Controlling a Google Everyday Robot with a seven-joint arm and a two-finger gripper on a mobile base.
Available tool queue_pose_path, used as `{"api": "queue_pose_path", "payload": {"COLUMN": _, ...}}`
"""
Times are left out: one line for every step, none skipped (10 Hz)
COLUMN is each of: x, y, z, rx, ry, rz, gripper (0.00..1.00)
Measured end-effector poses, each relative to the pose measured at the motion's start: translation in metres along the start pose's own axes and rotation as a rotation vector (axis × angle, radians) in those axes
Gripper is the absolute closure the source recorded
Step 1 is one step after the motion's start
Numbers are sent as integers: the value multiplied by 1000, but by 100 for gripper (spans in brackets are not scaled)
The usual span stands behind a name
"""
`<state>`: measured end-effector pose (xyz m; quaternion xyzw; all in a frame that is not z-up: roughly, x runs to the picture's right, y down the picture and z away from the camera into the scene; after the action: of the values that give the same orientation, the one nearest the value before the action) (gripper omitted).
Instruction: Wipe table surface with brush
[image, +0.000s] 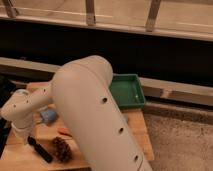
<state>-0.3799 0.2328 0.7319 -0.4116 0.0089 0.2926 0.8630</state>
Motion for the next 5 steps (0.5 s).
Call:
{"api": "queue_pose_path", "payload": {"x": 8, "y": -1, "z": -5, "rx": -42, "ry": 46, "rz": -34, "gripper": 100}}
{"api": "queue_pose_path", "payload": {"x": 14, "y": -1, "z": -4, "rx": -85, "ry": 88, "rz": -62, "gripper": 100}}
{"api": "queue_pose_path", "payload": {"x": 22, "y": 1, "z": 0, "rx": -138, "ry": 151, "rz": -100, "gripper": 100}}
{"api": "queue_pose_path", "payload": {"x": 31, "y": 4, "z": 7, "rx": -175, "ry": 209, "rz": -124, "gripper": 100}}
{"api": "queue_pose_path", "payload": {"x": 36, "y": 6, "z": 14, "rx": -194, "ry": 247, "rz": -133, "gripper": 100}}
